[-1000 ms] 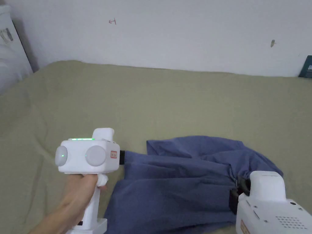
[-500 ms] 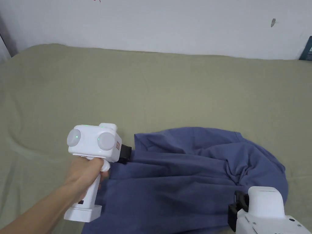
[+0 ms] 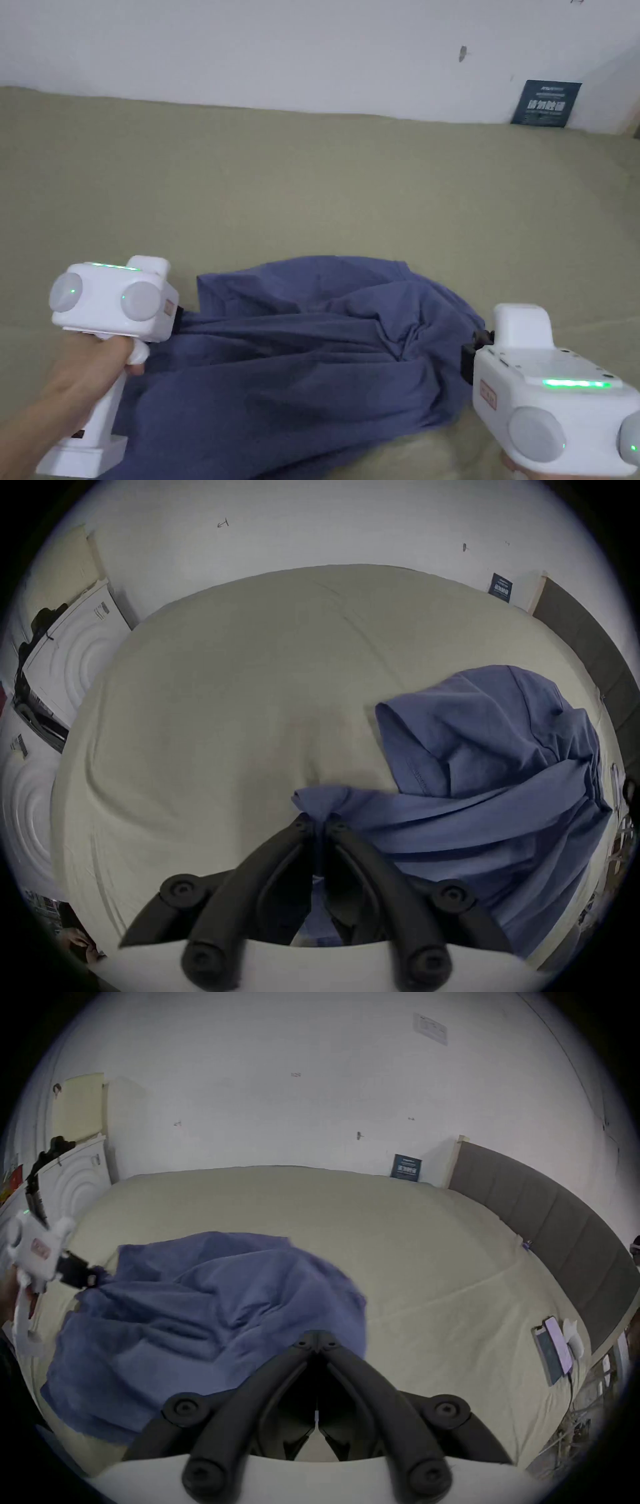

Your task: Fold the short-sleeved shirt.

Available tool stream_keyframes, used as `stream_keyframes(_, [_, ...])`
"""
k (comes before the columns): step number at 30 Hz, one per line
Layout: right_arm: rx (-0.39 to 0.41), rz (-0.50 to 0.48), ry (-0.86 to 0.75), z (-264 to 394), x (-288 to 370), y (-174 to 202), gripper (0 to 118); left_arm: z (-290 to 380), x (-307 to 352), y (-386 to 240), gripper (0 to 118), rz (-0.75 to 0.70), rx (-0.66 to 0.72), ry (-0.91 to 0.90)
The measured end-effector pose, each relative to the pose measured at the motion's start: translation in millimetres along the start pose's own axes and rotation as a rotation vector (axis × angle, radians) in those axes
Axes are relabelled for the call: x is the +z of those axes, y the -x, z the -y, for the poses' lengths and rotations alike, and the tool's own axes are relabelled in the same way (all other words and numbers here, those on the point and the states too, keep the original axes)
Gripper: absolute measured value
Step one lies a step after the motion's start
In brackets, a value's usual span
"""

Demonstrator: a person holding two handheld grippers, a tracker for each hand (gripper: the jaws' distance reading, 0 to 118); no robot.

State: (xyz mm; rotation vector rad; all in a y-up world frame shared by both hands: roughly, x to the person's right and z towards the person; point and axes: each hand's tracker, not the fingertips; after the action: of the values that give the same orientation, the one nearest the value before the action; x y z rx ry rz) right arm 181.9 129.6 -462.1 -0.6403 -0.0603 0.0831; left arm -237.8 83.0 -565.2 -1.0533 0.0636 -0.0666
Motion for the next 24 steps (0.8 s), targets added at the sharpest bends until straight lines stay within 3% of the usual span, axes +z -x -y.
stream_keyframes(3, [0.004,-0.019,0.119,-23,-37,-23,0,3,2,1,5,0.012,0.004,-0.002])
stream_keyframes(9, [-0.08,-0.036,0.22,-49,-96,-52,0,9,6,3,5,0.043,0.032,-0.007])
stream_keyframes(10, [-0.091,-0.051,0.24,-50,-102,-55,7,10,6,4,5,0.048,0.037,-0.009])
stream_keyframes(11, [-0.085,-0.032,0.285,-51,-109,-56,35,7,5,6,5,0.054,0.043,-0.009])
stream_keyframes(12, [-0.094,-0.009,0.308,-50,-114,-57,81,8,5,6,5,0.059,0.049,-0.009])
stream_keyframes(13, [-0.11,-0.035,0.35,-48,-120,-60,118,9,5,6,5,0.062,0.056,-0.009])
stream_keyframes(14, [-0.103,-0.066,0.396,-43,-125,-61,114,6,1,9,5,0.064,0.058,-0.01])
stream_keyframes(15, [-0.101,-0.017,0.347,-41,-122,-60,108,5,-1,11,5,0.065,0.058,-0.012])
stream_keyframes(18, [0.011,0.053,0.401,-30,-137,-51,103,7,-2,8,5,0.059,0.051,-0.015])
stream_keyframes(20, [-0.01,0.04,0.399,-23,-144,-49,82,6,-4,8,5,0.055,0.056,-0.017])
stream_keyframes(22, [-0.071,-0.029,0.402,-23,-145,-48,78,7,-4,8,5,0.053,0.05,-0.02])
stream_keyframes(23, [-0.03,0.022,0.373,-24,-138,-41,70,6,-8,10,5,0.053,0.048,-0.021])
stream_keyframes(24, [0.002,-0.012,0.35,-25,-134,-38,61,5,-7,10,5,0.053,0.047,-0.02])
